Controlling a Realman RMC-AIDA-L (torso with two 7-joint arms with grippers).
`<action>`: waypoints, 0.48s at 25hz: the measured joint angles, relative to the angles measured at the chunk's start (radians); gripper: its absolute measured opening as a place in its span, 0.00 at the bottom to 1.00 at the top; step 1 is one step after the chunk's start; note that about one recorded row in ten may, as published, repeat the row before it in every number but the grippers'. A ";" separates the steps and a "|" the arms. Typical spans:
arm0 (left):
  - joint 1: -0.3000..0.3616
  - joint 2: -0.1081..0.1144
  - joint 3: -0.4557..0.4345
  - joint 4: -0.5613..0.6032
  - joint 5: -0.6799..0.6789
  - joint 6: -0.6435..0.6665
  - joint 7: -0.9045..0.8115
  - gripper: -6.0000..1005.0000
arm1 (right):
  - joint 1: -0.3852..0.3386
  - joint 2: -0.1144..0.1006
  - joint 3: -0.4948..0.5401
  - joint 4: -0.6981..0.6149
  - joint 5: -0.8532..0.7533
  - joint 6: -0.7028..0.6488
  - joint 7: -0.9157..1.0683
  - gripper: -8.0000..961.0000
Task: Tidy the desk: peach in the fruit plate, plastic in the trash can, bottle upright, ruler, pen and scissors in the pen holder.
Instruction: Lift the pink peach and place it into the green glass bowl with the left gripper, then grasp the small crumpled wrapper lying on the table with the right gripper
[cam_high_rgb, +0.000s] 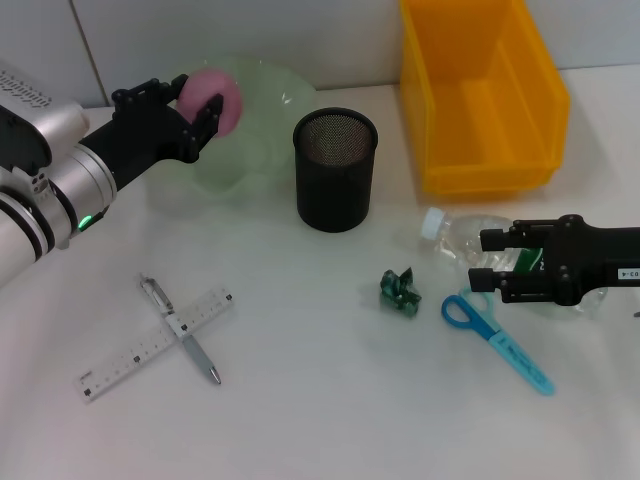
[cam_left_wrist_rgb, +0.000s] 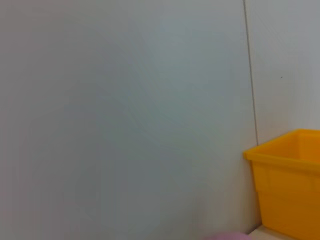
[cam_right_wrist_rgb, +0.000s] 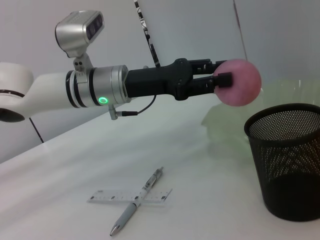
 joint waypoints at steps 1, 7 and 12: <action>-0.001 0.000 0.000 0.000 0.000 0.000 0.000 0.37 | 0.000 0.000 0.000 0.000 0.000 0.000 0.000 0.73; -0.002 0.000 0.001 0.000 -0.001 -0.001 0.001 0.49 | 0.000 0.005 0.000 0.000 0.000 0.000 0.000 0.73; -0.001 0.000 0.000 0.012 -0.001 0.008 -0.024 0.66 | 0.000 0.009 0.000 0.000 0.000 0.000 0.000 0.73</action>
